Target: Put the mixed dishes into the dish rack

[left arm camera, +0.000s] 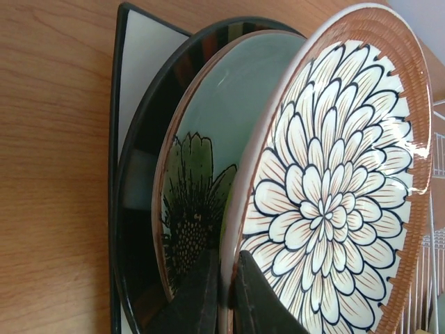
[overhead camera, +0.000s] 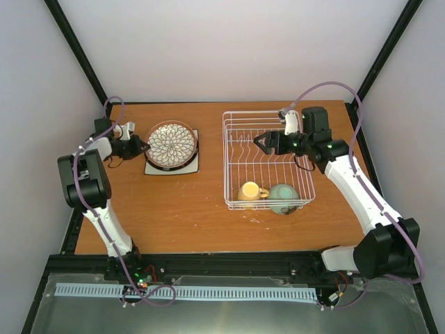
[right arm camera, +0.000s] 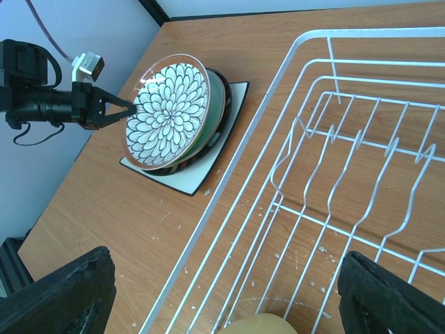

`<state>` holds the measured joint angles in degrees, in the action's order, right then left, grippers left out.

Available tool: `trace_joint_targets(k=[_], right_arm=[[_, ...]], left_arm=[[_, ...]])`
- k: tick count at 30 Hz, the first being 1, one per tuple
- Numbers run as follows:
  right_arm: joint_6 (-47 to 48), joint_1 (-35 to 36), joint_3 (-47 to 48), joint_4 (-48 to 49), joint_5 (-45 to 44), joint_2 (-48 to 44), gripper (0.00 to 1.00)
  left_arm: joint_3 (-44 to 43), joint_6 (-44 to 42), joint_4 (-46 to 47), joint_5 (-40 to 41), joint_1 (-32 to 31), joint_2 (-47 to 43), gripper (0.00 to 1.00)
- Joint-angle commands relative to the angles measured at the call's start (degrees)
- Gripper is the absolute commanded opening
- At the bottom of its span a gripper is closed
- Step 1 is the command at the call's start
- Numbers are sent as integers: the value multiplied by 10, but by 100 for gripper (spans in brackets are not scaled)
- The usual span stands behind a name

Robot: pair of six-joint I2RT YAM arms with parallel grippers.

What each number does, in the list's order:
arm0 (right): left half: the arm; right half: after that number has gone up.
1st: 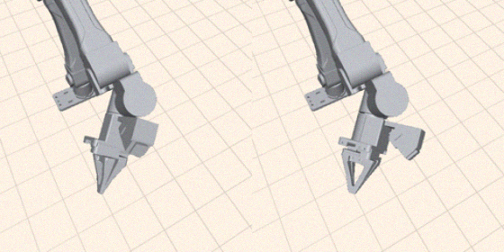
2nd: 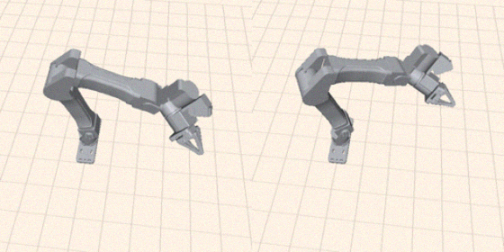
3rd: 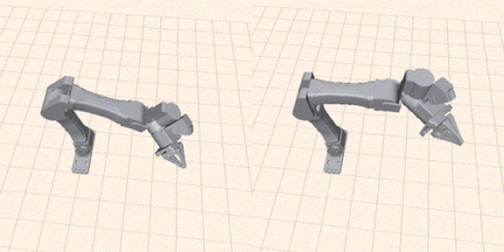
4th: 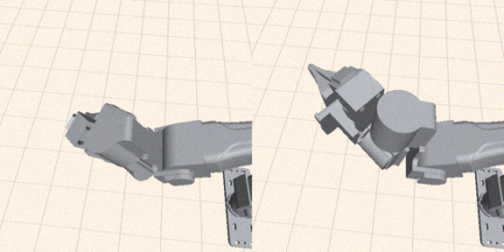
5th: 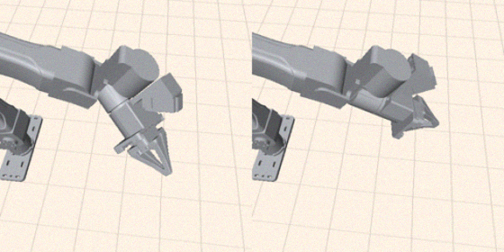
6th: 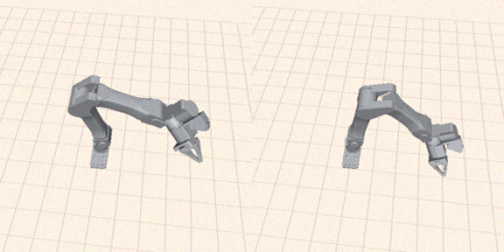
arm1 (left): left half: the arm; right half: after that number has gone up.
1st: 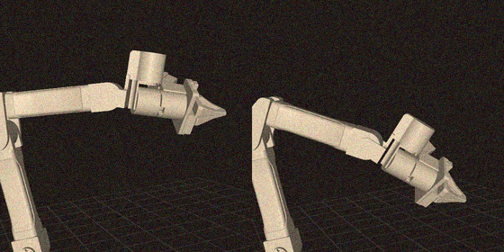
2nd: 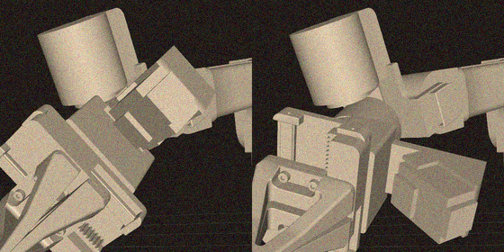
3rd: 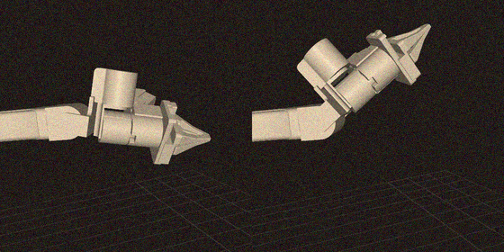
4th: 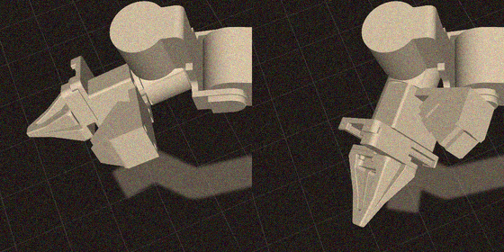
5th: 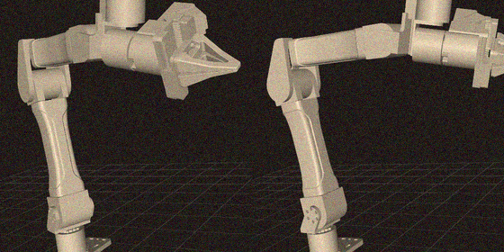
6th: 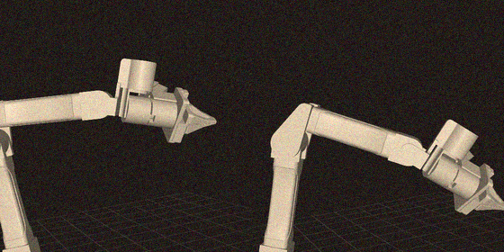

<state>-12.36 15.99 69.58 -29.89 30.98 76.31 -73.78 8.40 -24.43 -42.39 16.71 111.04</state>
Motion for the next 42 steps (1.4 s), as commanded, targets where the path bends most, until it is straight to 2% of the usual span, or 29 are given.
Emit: trace_joint_targets(k=[1, 12, 16, 22, 25, 33, 39, 42], right_arm=[[-12, 5, -18, 33, 21, 4, 86], [-56, 26, -61, 160, 116, 6, 88], [-70, 66, -58, 205, 150, 34, 91], [-87, 129, -22, 256, 155, 96, 92], [-103, 141, -12, 291, 157, 119, 93], [-158, 143, -9, 396, 148, 140, 94], [-164, 161, 41, 398, 162, 189, 94], [-171, 173, 62, 408, 172, 212, 92]], left_arm=[[-39, -5, 13, -39, 0, -64, 1], [-85, 18, 8, -94, -1, -142, 1], [-33, 67, 79, -138, -19, -199, 1], [9, 92, 101, -138, -98, -266, 1], [25, 106, 111, -148, -116, -284, 1], [54, 104, 104, -165, -118, -314, 1], [103, 168, 198, -208, -119, -330, 1], [109, 181, 216, -225, -122, -333, 1]])
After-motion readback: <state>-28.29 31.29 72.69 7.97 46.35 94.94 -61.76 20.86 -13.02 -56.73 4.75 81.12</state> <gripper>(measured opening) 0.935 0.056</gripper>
